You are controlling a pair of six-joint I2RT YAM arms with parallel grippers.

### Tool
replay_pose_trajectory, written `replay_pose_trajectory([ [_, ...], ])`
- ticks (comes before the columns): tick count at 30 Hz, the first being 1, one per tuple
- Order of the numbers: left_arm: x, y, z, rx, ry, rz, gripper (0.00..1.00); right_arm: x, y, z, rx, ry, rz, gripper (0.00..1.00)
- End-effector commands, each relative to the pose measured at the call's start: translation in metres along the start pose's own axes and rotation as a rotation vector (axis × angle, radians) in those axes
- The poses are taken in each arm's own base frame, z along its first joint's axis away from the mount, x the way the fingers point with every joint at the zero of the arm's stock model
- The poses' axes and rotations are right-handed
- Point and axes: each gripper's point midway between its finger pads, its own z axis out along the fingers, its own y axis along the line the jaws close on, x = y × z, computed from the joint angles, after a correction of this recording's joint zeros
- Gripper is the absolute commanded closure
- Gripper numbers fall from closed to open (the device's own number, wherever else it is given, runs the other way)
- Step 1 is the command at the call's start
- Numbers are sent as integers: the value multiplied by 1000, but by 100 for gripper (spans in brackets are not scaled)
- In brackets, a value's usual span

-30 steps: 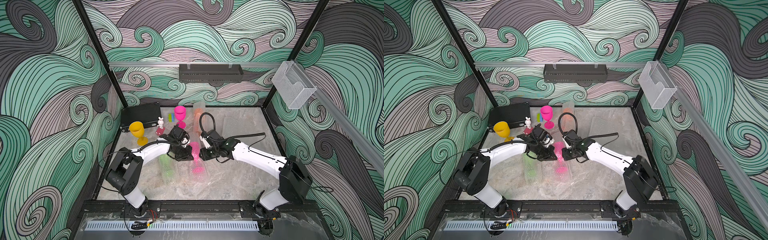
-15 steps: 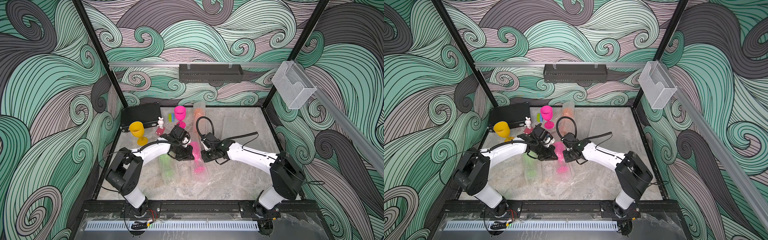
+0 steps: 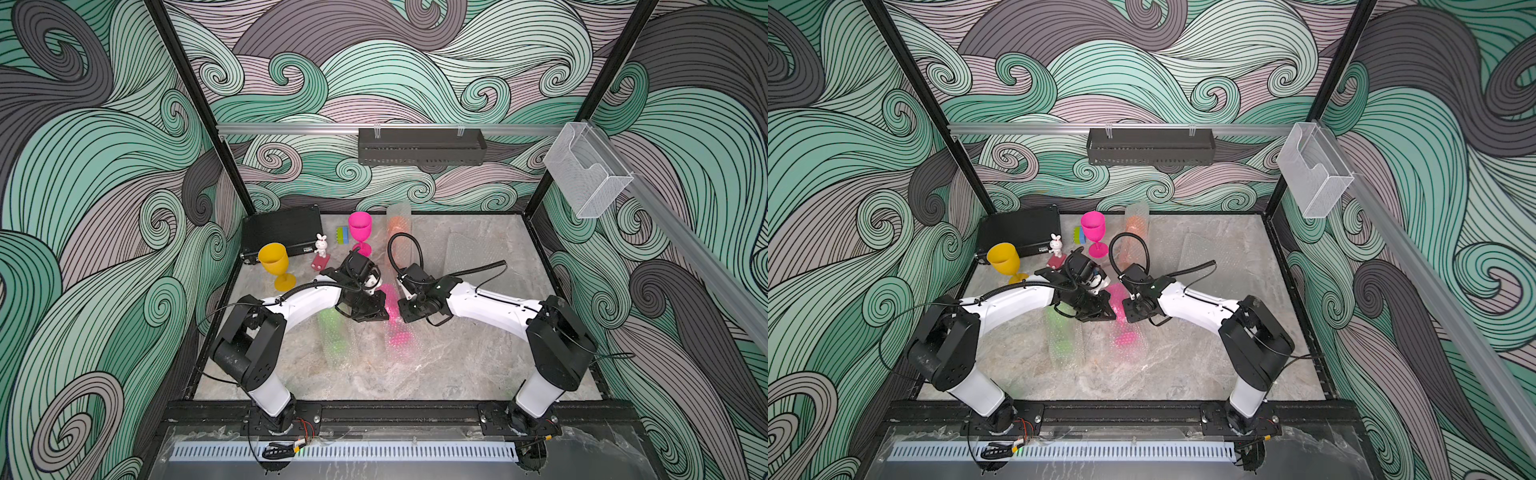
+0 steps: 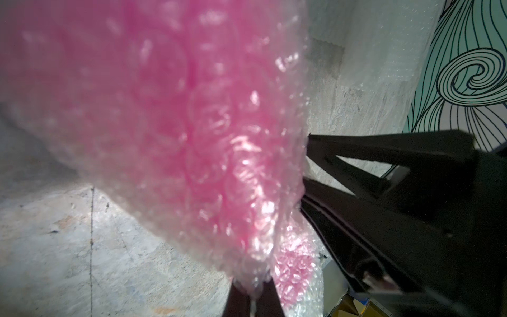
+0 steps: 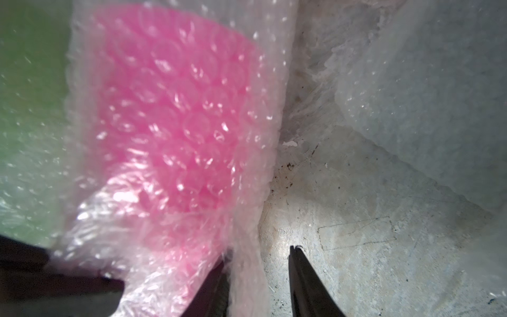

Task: Unpack wine glasses from bubble wrap
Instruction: Unwrap the bubble wrap at the center of the board.

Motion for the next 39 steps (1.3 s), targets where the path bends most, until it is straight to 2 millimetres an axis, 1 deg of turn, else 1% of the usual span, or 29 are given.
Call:
replay_pose_trajectory([
  [1,0,-17,-7,32,7,44,100,-21,-8,-1,28,-46,1,64],
  [5,1,-17,-5,39,21,48,100,-31,-7,4,24,-49,0,64],
  [9,2,-17,-4,43,22,52,100,-37,0,5,-13,-63,5,63],
  [12,2,-17,-3,41,21,51,100,-34,11,6,-72,-56,-6,61],
  [16,0,-17,-4,38,11,56,100,-22,13,10,-87,-46,2,58],
  [20,1,-17,-3,42,19,56,100,-27,11,10,-89,-66,22,58],
  [26,4,-17,-3,49,30,62,100,-44,15,6,-105,-93,36,65],
  [29,5,-17,-2,52,33,65,100,-48,12,9,-114,-92,62,72],
  [31,6,-16,-2,54,39,65,100,-49,7,10,-119,-87,89,75],
  [33,8,-17,-3,56,41,69,100,-55,6,7,-132,-116,106,76],
  [35,9,-17,-4,57,42,76,100,-56,3,5,-123,-120,118,79],
  [39,10,-15,-3,50,52,82,100,-55,-1,4,-137,-120,149,88],
])
